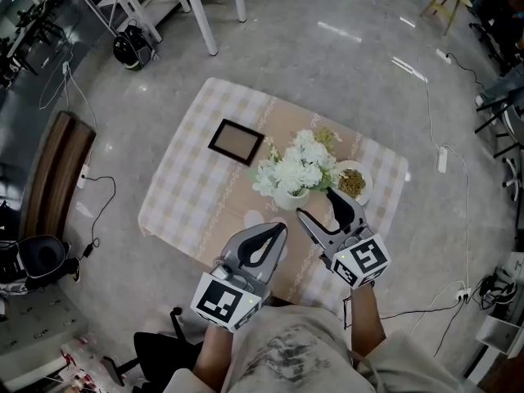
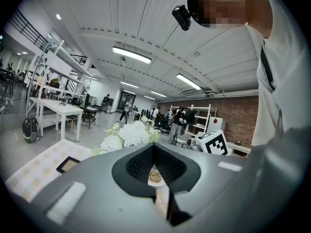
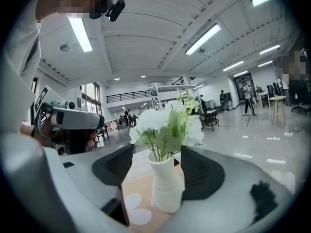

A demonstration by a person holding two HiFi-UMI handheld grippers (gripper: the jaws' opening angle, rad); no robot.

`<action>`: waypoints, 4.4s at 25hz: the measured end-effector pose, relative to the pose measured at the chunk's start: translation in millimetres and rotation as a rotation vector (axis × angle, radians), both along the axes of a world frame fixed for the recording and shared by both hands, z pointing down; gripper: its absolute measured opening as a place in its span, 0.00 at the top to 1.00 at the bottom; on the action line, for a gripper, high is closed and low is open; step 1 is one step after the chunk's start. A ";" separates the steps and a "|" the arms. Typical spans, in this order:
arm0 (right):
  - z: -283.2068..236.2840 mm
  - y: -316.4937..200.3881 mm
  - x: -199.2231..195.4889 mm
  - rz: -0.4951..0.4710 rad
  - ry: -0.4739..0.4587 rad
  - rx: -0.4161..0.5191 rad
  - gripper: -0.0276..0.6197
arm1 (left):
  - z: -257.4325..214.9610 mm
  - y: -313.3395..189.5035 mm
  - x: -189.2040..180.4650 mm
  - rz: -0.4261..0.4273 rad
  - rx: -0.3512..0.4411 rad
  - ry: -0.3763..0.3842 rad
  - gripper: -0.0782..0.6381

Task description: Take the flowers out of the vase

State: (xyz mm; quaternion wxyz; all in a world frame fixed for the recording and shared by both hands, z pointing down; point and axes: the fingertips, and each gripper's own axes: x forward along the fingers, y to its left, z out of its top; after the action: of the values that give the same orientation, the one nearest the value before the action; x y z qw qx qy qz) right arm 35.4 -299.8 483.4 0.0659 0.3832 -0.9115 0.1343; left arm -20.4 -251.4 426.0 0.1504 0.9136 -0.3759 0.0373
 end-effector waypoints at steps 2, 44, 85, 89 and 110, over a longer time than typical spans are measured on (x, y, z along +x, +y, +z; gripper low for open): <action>0.5 -3.8 1.4 0.004 -0.011 -0.003 0.48 | 1.2 -0.1 0.5 0.000 -0.004 -0.003 0.88; 8.6 -48.4 -26.5 -0.137 -0.066 0.120 0.38 | 22.3 -1.4 -4.0 -0.013 -0.073 -0.042 0.88; -22.9 -46.0 -15.6 -0.062 -0.031 0.191 0.78 | 4.3 0.0 2.8 -0.002 -0.002 -0.021 0.88; -34.6 -44.3 -15.5 -0.053 -0.033 0.207 0.79 | -3.0 4.7 4.0 -0.003 -0.039 -0.005 0.88; -97.1 -25.1 -10.9 0.011 -0.058 0.323 0.80 | -30.2 22.4 -2.0 0.005 0.078 0.002 0.88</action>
State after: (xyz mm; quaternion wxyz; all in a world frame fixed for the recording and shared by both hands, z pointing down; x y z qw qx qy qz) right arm 24.5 -324.9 386.3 -0.0234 0.3899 -0.9206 -0.0025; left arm -22.4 -229.0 395.8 0.1150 0.9198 -0.3746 0.0224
